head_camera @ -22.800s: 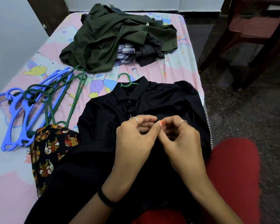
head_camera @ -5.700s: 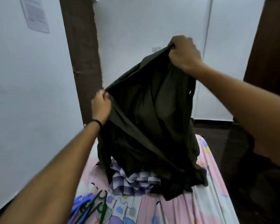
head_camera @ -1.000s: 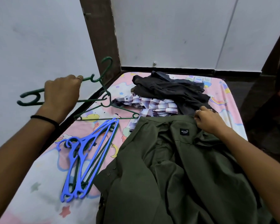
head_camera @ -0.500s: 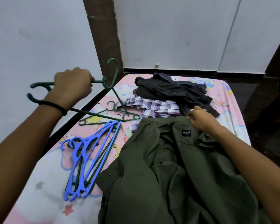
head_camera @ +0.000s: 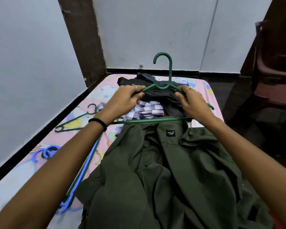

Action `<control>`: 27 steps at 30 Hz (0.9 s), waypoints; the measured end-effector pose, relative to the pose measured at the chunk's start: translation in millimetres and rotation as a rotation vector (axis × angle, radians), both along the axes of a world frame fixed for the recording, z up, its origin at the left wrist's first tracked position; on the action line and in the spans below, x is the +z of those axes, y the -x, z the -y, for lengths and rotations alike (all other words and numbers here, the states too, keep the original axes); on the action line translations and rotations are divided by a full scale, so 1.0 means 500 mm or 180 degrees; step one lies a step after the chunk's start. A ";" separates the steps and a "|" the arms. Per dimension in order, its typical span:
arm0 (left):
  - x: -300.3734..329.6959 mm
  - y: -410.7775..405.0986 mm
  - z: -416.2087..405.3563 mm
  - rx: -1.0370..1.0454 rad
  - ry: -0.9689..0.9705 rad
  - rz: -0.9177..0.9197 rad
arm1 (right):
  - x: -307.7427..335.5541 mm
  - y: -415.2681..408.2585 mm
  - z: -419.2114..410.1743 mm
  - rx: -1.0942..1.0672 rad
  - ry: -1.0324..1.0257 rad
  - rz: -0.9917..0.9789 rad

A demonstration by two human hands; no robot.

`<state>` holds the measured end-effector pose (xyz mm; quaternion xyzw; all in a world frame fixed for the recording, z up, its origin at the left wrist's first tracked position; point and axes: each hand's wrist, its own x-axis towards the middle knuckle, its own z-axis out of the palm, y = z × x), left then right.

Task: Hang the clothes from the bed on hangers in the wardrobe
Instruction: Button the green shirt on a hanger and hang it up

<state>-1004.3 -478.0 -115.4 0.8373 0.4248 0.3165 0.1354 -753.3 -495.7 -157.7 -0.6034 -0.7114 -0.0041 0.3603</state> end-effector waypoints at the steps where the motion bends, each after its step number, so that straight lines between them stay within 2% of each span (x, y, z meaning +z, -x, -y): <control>1: -0.016 -0.012 -0.006 -0.0018 -0.0011 0.0093 | 0.002 -0.013 0.004 -0.0110 -0.0030 0.0120; 3: -0.052 -0.031 -0.021 0.0077 -0.0134 0.0110 | -0.004 -0.041 0.018 -0.0351 -0.0006 0.0526; 5: -0.090 -0.033 -0.045 0.0607 -0.0318 -0.0338 | -0.016 -0.070 0.038 -0.0621 0.0016 0.0878; 6: -0.110 -0.022 -0.061 0.0906 -0.0146 -0.0510 | -0.023 -0.087 0.048 -0.0758 -0.0011 0.0985; 10: -0.206 0.040 -0.117 0.1619 0.1329 -0.0898 | -0.056 -0.161 0.075 -0.1222 0.0063 0.1007; 12: -0.257 0.060 -0.117 0.1749 0.1706 -0.0982 | -0.071 -0.185 0.085 -0.1370 0.0182 0.0977; 15: -0.319 0.070 -0.112 0.1759 0.2046 -0.0697 | -0.087 -0.191 0.094 -0.1410 0.0308 0.1016; 20: -0.373 0.046 -0.135 0.1837 0.2458 0.0292 | -0.106 -0.172 0.109 -0.1270 0.0684 0.1013; 25: -0.393 0.010 -0.171 0.1965 0.2374 0.0510 | -0.127 -0.151 0.131 -0.0942 0.0684 0.0965; 27: -0.401 0.007 -0.190 0.2184 0.2305 0.0363 | -0.136 -0.149 0.131 -0.0931 0.0726 0.0904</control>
